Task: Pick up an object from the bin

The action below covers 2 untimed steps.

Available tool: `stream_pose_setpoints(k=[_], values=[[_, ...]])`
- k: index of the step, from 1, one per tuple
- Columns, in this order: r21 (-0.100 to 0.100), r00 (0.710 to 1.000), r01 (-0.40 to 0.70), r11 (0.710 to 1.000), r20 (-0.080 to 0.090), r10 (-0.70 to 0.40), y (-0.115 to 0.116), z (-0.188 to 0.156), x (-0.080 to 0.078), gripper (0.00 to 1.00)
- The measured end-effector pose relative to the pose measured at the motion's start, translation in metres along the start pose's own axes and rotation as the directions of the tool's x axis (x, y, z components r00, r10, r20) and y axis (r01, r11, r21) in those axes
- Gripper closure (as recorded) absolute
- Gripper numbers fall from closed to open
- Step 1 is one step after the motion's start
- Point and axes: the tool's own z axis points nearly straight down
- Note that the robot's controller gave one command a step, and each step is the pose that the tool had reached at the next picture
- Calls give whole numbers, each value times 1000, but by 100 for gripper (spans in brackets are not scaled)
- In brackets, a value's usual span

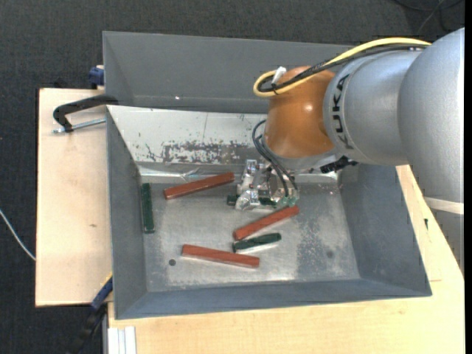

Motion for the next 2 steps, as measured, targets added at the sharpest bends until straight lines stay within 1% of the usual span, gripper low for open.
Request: stream_pose_setpoints(k=[1,2], values=[[0,1000,0,1000,0,0,0,0,0,100],[4,1000,-10,1000,-1,10,-15,-183,5,100]])
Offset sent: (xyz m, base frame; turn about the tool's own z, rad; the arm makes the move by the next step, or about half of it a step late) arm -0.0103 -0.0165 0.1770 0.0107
